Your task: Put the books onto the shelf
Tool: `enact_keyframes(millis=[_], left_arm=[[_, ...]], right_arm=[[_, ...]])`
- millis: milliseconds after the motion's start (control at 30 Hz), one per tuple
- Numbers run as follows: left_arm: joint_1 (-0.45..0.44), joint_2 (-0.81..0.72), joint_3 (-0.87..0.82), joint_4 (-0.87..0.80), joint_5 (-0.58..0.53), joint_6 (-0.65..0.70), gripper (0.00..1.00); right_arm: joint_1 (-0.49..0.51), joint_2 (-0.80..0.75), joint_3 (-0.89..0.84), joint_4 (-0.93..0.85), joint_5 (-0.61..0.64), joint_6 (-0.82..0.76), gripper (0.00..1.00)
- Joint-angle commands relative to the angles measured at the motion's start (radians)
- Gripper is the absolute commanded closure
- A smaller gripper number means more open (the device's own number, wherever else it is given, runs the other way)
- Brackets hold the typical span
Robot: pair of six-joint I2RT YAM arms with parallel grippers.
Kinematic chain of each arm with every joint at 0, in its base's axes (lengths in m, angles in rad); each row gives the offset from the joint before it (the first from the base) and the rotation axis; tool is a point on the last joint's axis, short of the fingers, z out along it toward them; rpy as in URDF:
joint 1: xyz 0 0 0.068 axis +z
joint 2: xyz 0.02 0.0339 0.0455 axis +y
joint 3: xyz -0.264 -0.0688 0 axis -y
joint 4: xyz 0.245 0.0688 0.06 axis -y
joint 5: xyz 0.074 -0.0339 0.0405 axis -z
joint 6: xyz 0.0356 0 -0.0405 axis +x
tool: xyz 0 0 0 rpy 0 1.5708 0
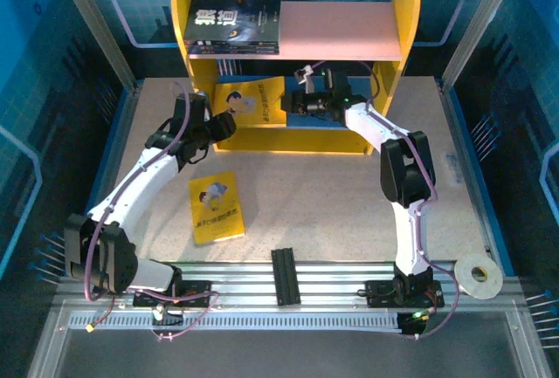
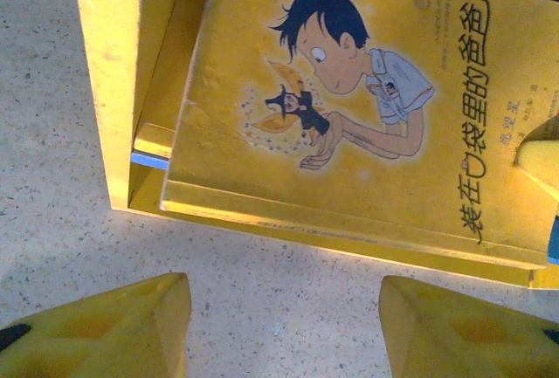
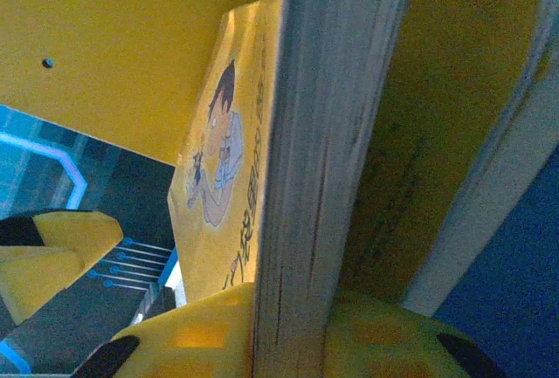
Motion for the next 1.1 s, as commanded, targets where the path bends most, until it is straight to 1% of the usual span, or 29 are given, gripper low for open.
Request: enact_keyframes(millis=[0, 200, 533, 767, 867, 967, 1067], left_arm=[[0.013, 0.009, 0.02, 0.012, 0.001, 0.005, 0.4], [0.013, 0.03, 0.037, 0.019, 0.008, -0.001, 0.4], [0.013, 0.047, 0.039, 0.027, 0.01, -0.001, 0.41], [0.015, 0.063, 0.046, 0.032, 0.007, 0.006, 0.41], [0.017, 0.07, 0.048, 0.043, 0.007, 0.006, 0.41], [0.017, 0.076, 0.034, 0.087, 0.008, -0.002, 0.41], [0.017, 0.071, 0.016, 0.134, 0.013, -0.011, 0.41]], right_arm=[[-0.036, -0.007, -0.025, 0.084, -0.017, 0.032, 0.78], [-0.02, 0.011, -0.021, 0.107, -0.019, 0.048, 0.78], [0.012, 0.056, -0.015, 0.228, -0.018, 0.149, 0.77], [0.026, 0.055, -0.022, 0.23, -0.016, 0.145, 0.77], [0.029, 0.043, -0.036, 0.225, -0.011, 0.133, 0.73], [0.029, 0.035, -0.034, 0.194, -0.001, 0.102, 0.66], [0.018, 0.031, -0.017, 0.109, 0.011, 0.04, 0.57]])
